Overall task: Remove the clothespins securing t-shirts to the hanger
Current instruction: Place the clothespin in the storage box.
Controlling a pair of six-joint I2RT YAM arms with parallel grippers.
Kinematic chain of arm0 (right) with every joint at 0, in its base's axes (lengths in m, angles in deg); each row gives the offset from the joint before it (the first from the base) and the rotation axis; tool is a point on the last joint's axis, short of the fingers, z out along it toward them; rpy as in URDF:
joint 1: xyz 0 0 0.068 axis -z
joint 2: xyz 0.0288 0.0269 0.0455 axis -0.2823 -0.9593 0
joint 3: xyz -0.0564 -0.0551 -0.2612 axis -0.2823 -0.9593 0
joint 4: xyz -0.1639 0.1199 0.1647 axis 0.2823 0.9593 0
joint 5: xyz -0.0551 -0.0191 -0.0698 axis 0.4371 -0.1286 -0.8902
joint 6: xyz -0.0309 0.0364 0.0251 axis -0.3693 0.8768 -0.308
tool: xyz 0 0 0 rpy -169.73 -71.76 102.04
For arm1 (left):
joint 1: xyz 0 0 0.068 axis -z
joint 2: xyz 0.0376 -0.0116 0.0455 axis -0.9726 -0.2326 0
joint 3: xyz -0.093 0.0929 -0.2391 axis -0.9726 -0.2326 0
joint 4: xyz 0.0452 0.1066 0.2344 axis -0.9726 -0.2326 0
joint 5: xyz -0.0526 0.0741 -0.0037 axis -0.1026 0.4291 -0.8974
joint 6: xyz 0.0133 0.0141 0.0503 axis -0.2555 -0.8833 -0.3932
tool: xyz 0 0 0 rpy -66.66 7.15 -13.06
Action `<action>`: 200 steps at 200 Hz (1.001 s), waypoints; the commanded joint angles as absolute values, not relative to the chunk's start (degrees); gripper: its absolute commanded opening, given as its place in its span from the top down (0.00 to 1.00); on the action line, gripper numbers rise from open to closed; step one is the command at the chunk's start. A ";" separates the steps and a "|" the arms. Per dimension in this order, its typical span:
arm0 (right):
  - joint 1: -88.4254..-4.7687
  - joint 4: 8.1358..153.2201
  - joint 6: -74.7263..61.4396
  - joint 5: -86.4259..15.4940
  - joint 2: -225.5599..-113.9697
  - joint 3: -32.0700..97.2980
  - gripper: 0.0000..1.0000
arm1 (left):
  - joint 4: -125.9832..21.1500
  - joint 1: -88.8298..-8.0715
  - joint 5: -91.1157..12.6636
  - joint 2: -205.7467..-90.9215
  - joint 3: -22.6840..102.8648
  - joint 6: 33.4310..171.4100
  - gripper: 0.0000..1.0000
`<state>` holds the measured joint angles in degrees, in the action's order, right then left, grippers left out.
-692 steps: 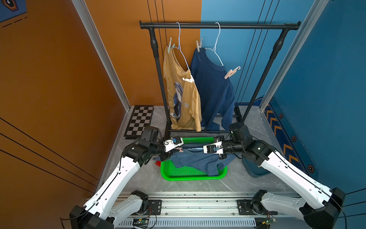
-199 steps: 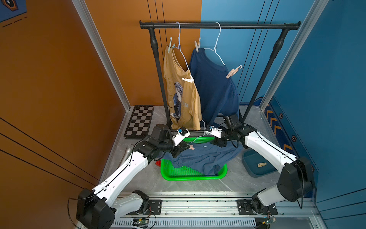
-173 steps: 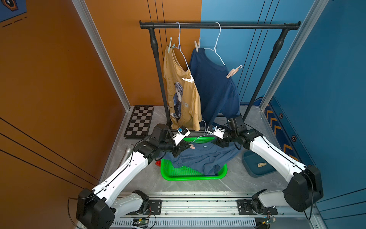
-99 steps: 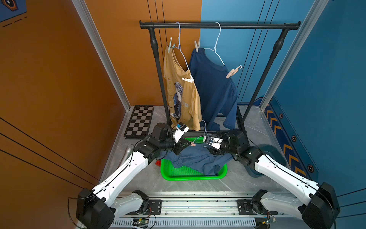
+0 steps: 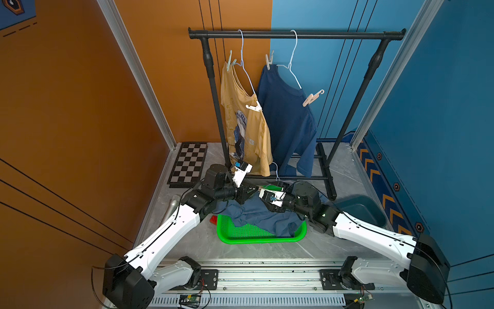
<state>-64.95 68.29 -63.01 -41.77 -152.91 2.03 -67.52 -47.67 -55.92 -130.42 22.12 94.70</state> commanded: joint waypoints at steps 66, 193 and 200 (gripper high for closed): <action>-65.21 61.81 -59.45 -42.72 -158.51 6.03 0.51 | -61.11 -48.96 -57.52 -129.59 19.73 98.29 0.80; -66.15 61.77 -63.93 -45.75 -161.82 8.81 0.86 | -60.49 -49.15 -59.10 -130.20 19.55 98.29 0.72; -66.18 62.77 -64.39 -45.72 -161.76 9.03 0.87 | -60.27 -49.17 -59.10 -130.13 19.52 98.29 0.70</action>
